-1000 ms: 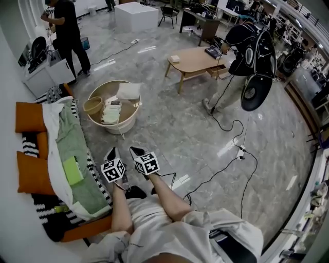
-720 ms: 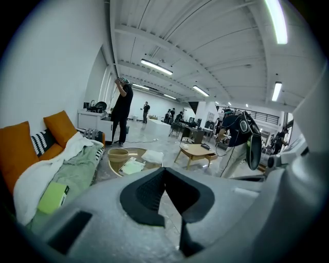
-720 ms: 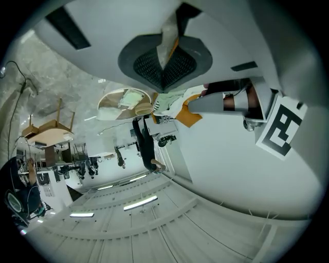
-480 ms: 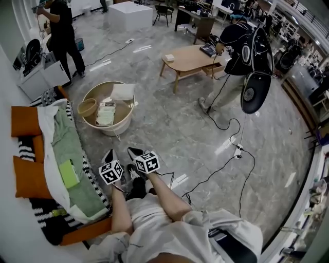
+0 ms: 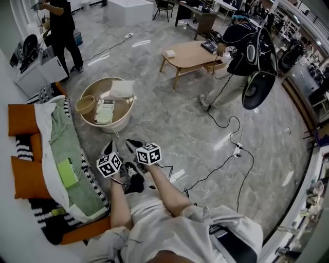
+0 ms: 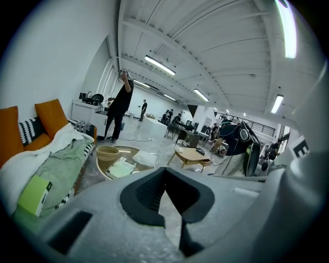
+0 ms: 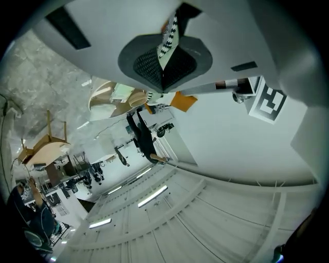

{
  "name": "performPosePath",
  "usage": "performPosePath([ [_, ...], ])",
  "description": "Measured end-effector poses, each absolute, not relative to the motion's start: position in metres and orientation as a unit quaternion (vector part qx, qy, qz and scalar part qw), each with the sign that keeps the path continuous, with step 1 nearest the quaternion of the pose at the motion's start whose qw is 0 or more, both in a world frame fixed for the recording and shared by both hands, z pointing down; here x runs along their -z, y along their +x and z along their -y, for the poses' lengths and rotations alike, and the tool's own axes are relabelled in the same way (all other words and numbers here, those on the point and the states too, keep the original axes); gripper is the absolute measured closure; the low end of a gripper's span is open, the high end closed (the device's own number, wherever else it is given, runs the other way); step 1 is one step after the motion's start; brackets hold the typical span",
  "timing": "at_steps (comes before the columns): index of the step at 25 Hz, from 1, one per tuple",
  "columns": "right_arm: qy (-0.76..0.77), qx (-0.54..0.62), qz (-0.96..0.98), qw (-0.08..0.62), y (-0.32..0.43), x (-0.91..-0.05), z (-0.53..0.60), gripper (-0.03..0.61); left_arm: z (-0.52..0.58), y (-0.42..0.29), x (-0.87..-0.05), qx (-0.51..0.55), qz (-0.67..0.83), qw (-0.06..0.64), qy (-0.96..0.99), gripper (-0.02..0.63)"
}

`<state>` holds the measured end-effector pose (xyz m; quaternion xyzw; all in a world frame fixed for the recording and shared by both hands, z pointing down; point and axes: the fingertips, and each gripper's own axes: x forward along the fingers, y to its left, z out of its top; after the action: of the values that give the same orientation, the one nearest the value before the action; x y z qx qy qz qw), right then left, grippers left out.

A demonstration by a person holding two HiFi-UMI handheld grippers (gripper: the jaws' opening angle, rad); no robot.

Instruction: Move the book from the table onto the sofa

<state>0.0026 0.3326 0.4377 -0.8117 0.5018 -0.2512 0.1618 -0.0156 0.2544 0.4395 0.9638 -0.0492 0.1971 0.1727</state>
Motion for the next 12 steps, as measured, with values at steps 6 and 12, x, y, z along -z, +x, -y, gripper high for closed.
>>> performPosePath([
  [6,-0.800,0.290,-0.502,0.156,0.036,-0.453,-0.304,0.572,-0.235,0.023,-0.435,-0.205,0.041,0.170,0.963,0.604],
  [12,-0.796,0.322,-0.491,0.151,0.076,-0.469,-0.289,0.572,-0.220,0.078,-0.433,-0.214,0.036,0.168,0.962,0.604],
])
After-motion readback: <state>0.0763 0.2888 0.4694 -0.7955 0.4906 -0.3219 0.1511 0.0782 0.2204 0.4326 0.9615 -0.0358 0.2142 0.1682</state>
